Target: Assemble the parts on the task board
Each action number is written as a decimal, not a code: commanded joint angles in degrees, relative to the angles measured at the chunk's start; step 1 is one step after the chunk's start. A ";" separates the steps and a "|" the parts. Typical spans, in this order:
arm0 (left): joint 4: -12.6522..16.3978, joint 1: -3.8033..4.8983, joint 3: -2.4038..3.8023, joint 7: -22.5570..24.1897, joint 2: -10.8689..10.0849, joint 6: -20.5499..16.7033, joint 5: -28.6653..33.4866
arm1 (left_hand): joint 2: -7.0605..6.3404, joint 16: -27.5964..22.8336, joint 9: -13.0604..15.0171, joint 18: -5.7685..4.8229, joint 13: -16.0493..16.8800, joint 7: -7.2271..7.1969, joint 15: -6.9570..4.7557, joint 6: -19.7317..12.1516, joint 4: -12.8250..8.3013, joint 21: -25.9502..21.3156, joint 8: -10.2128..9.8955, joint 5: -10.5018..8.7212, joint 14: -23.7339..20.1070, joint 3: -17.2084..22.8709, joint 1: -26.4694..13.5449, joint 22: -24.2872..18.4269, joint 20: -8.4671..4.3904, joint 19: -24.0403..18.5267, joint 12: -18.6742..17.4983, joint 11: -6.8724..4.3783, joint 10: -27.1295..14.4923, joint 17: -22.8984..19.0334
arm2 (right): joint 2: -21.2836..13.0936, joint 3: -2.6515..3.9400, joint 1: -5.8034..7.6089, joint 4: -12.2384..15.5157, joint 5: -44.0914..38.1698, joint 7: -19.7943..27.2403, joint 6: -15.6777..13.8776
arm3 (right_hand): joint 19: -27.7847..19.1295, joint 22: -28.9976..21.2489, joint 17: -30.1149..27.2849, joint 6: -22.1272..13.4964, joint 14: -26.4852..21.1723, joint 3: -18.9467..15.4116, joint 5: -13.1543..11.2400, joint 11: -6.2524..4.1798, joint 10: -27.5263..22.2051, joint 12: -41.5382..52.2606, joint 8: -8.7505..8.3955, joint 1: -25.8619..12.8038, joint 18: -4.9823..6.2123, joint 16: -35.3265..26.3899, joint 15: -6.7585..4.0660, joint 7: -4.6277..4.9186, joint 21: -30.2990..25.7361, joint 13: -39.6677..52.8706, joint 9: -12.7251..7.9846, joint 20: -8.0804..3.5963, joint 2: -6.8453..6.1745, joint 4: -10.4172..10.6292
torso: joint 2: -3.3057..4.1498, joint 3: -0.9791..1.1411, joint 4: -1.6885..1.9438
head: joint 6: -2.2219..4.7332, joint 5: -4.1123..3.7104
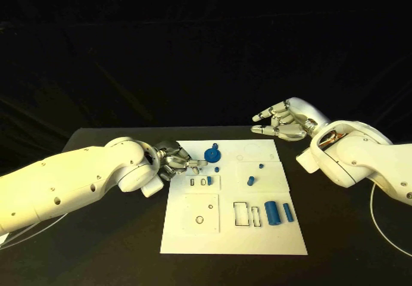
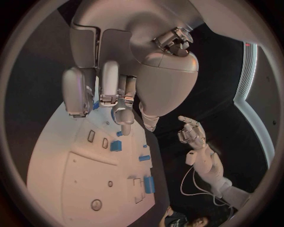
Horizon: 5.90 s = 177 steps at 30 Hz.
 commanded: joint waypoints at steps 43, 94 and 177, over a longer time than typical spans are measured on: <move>-14.48 2.74 -1.15 -14.26 17.26 20.61 -18.80 | 2.99 0.17 15.05 -2.04 8.29 -1.84 -1.65 -6.54 -0.40 4.74 13.81 -0.53 6.02 -6.77 -2.43 8.29 -1.16 2.95 8.18 -1.49 1.46 15.05 | 0.79 -0.22 0.20 -1.73 2.60 0.28 2.29 | -0.85 -1.18 1.33 0.39 3.09 -0.53 0.62 0.16 -0.19 -0.65 0.17 -0.47 1.19 -1.18 -0.27 -0.01 -0.84 -0.68 -0.07 -0.44 0.61 0.09 | -0.37 0.12 -0.07 | -1.52 0.21; -10.84 2.70 -1.09 -13.10 13.51 10.74 -12.91 | -10.82 0.17 22.14 -2.26 5.84 -0.86 -1.06 -9.51 -13.28 5.24 11.16 4.62 6.02 48.27 5.74 10.24 -0.49 3.31 5.05 -0.88 1.15 15.05 | 1.93 -0.46 0.10 -3.12 2.78 0.03 3.76 | -0.97 -1.47 1.19 0.49 3.07 -0.83 1.99 0.12 -0.18 -0.37 0.06 -0.29 1.23 -1.39 -0.32 -0.03 -1.09 -0.65 -0.13 -0.50 0.96 0.10 | -0.30 0.24 0.11 | -2.49 0.31; -12.50 -0.03 -1.81 -14.02 14.59 15.74 -20.88 | -10.90 0.17 25.12 -2.62 8.79 -2.89 -2.37 -5.57 -8.81 5.97 13.04 6.00 6.02 38.34 -8.19 11.92 -1.73 4.20 8.40 -2.44 3.84 15.05 | 1.87 -0.58 0.04 -3.10 3.68 0.30 5.21 | -1.11 -1.75 0.99 0.44 3.06 -1.18 2.52 0.17 -0.26 -0.44 -0.06 -0.66 1.29 -1.58 -0.31 0.01 -1.29 -0.82 -0.16 -0.50 1.17 0.43 | -0.25 0.30 0.12 | -3.46 0.50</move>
